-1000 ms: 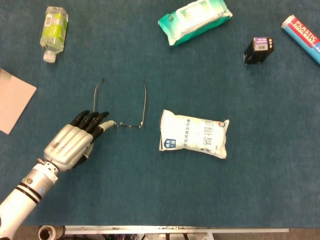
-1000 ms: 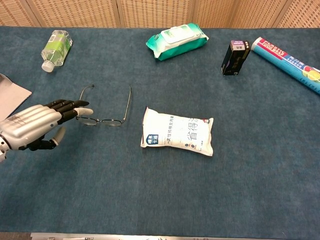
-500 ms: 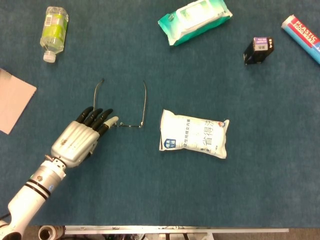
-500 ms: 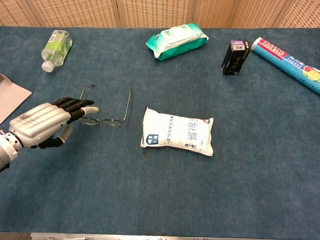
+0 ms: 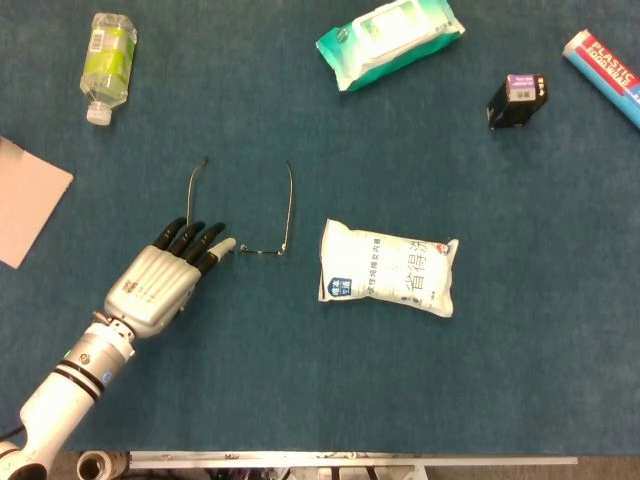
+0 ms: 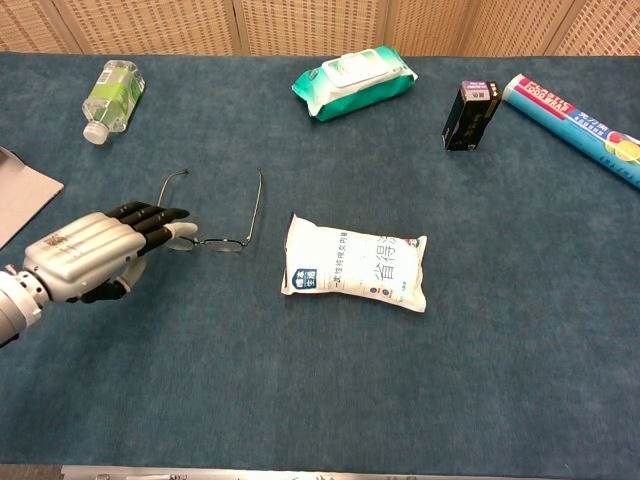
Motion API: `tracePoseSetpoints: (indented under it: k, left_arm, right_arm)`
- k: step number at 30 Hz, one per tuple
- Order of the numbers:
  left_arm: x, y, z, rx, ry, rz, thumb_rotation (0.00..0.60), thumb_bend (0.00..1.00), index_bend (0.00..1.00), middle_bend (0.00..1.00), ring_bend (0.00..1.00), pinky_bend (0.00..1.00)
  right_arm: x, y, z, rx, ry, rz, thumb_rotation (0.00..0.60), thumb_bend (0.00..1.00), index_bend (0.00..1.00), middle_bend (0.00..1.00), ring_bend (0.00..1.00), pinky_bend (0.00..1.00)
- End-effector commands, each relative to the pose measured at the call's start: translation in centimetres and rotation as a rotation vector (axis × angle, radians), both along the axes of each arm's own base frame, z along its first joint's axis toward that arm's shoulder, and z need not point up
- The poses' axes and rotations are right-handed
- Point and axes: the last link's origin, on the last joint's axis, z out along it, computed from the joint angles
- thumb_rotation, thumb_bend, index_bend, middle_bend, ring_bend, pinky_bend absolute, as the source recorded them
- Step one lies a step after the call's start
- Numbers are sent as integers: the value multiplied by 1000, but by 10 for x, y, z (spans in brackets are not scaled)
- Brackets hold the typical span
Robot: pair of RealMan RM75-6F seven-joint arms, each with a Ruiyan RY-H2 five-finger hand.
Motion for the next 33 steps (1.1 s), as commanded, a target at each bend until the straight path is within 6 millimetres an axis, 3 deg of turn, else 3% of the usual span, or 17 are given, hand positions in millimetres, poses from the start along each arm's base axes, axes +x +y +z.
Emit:
tracePoseSetpoints:
  k: [1,33]
  left_arm:
    - [-1,-1,-1,-4,5,0,600,803,40,0,0,0]
    - [-15,-25,-2,-60,52,26,600,803,40,0,0,0]
  right_arm:
    - [0,0,0,0,0,0,600,288,603,389,257,288]
    - [0,0,1,-5,-3,0,600,288,603,389,257,288]
